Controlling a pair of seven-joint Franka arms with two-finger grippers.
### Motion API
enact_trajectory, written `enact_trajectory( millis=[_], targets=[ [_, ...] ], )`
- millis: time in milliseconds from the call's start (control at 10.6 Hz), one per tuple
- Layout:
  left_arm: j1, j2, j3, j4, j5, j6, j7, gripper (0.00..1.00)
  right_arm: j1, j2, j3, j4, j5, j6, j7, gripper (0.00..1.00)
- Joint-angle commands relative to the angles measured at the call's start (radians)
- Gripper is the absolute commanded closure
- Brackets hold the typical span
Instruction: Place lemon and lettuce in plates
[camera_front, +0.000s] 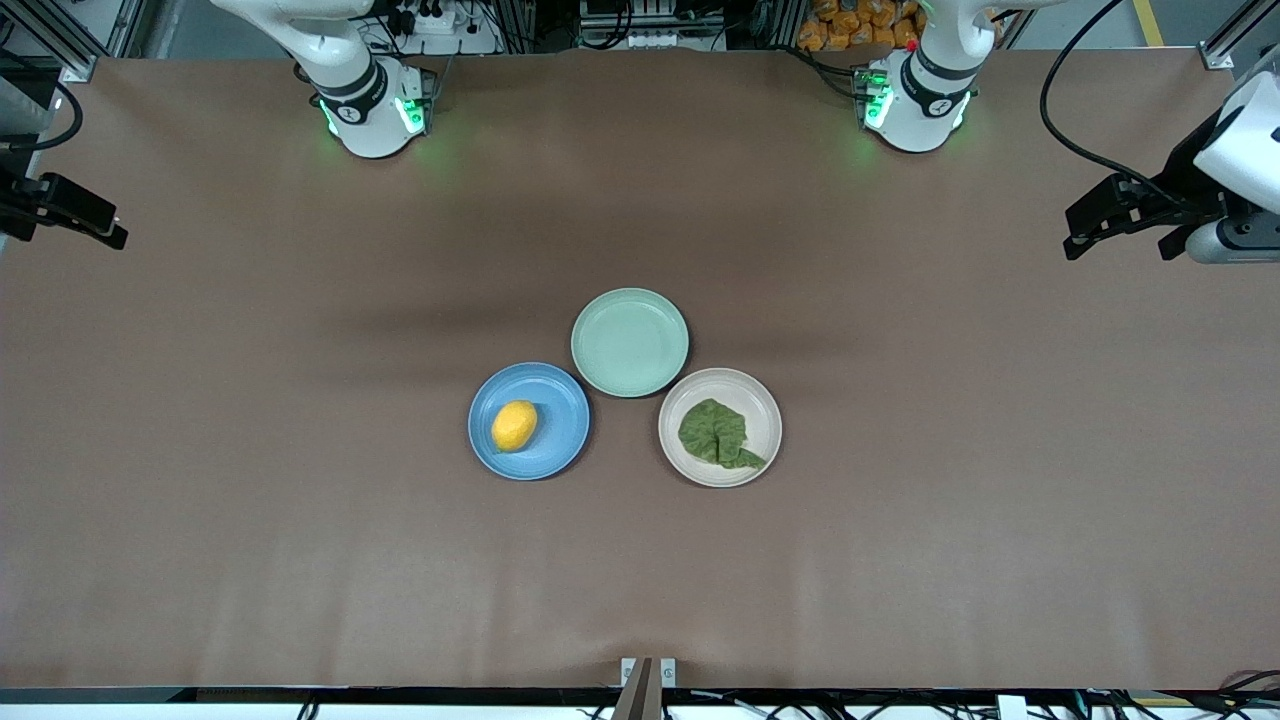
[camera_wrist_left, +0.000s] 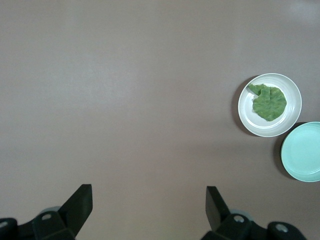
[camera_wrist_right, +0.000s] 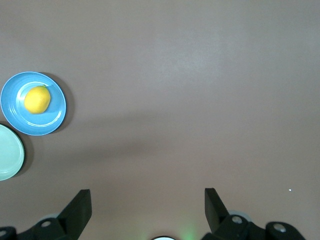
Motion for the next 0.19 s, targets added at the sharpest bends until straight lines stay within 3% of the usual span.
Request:
enact_trajectory(
  millis=[0,94],
  targets=[
    [0.003,0.0,-0.005,0.007,0.012,-0.01,-0.007,0.0,-0.005,0.009,0.006,0.02,-0.005,-0.003,0.006,0.0],
    [0.003,0.0,-0.005,0.007,0.012,-0.01,-0.007,0.0,-0.005,0.009,0.006,0.02,-0.005,-0.003,0.006,0.0]
  ],
)
